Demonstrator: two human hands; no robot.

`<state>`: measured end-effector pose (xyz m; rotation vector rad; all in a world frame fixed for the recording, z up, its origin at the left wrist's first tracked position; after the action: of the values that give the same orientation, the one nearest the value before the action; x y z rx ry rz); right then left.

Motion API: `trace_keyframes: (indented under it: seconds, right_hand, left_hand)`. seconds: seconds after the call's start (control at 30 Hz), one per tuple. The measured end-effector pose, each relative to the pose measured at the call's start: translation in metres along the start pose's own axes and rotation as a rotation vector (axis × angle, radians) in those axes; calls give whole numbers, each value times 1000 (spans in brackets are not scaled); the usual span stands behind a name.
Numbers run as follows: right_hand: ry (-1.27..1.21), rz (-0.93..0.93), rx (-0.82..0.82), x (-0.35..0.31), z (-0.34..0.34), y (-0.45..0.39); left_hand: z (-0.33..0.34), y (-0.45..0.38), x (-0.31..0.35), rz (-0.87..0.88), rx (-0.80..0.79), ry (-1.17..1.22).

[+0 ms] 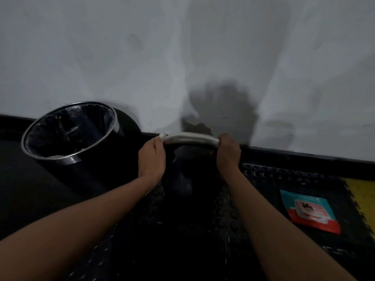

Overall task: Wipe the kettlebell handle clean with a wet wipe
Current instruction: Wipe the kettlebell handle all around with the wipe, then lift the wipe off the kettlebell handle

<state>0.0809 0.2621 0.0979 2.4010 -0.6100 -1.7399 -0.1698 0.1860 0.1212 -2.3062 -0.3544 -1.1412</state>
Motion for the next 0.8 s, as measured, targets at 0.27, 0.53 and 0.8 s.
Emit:
trace_keyframes:
  seconds: [0.27,0.53,0.8]
  right_hand:
    - [56,71,-65,2,-12,7]
    - [329,47,-155,-62,-26,54]
    - [428,87,-335,-150,0,117]
  left_hand:
    - [-20,0,12,16,68,-121]
    - [-60,12,74,-24,-79,-249]
    - [-116,-32,143,-121,-182,-319]
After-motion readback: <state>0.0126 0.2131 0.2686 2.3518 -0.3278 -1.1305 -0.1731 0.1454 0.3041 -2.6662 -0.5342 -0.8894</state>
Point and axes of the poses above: each hand's wrist, its own y-axis away from the middle knuckle, its own z-axis out of the palm, x = y × z, the point moved 10 cm from there along -y, towards the middle knuckle, and after that the axes turned 13 degrees about z, right-handed, at the moved point
